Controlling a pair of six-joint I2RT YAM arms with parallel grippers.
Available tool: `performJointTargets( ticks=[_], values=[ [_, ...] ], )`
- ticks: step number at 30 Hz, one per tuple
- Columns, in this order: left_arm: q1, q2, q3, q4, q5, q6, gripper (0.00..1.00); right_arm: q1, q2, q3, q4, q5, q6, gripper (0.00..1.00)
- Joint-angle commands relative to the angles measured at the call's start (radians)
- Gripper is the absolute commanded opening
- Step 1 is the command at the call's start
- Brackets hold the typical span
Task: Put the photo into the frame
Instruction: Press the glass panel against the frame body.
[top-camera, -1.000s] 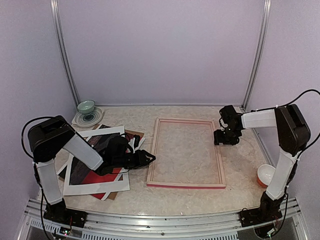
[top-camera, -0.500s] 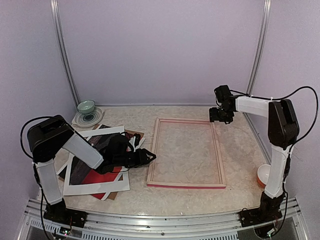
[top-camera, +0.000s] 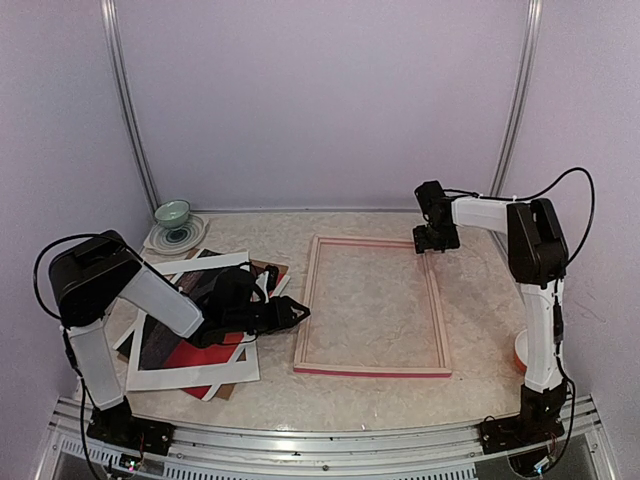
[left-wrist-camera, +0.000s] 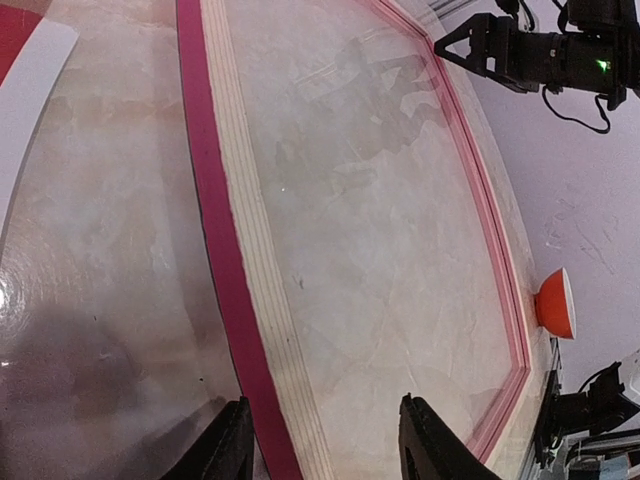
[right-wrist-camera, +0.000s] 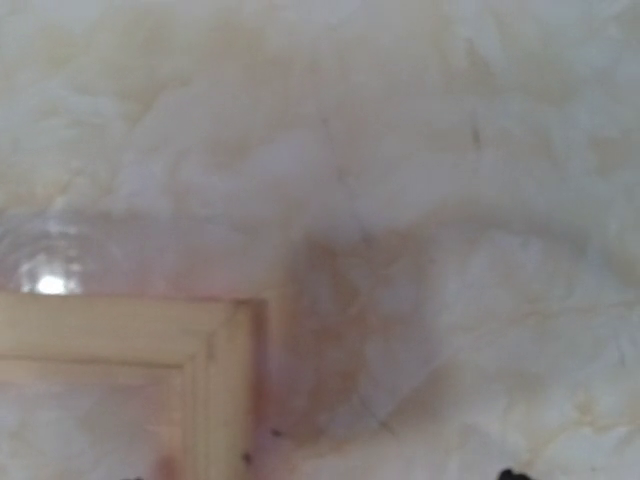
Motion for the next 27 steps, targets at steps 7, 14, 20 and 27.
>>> performJointTargets(
  ticks=[7, 14, 20, 27],
  values=[
    [-0.010, -0.017, -0.006, 0.002, -0.016, 0.010, 0.50, -0.019, 0.064, 0.023, -0.013, 0.065, -0.022, 0.76],
    [-0.012, -0.032, -0.014, -0.006, -0.020, 0.013, 0.50, -0.019, 0.073, -0.010, 0.021, 0.047, -0.020, 0.76],
    [-0.013, -0.036, -0.012, -0.007, -0.019, 0.013, 0.50, -0.017, 0.101, 0.019, 0.007, 0.050, -0.036, 0.75],
    [-0.016, -0.039, -0.011, -0.010, -0.021, 0.014, 0.50, -0.016, 0.113, 0.026, 0.005, 0.063, -0.033, 0.76]
  ],
)
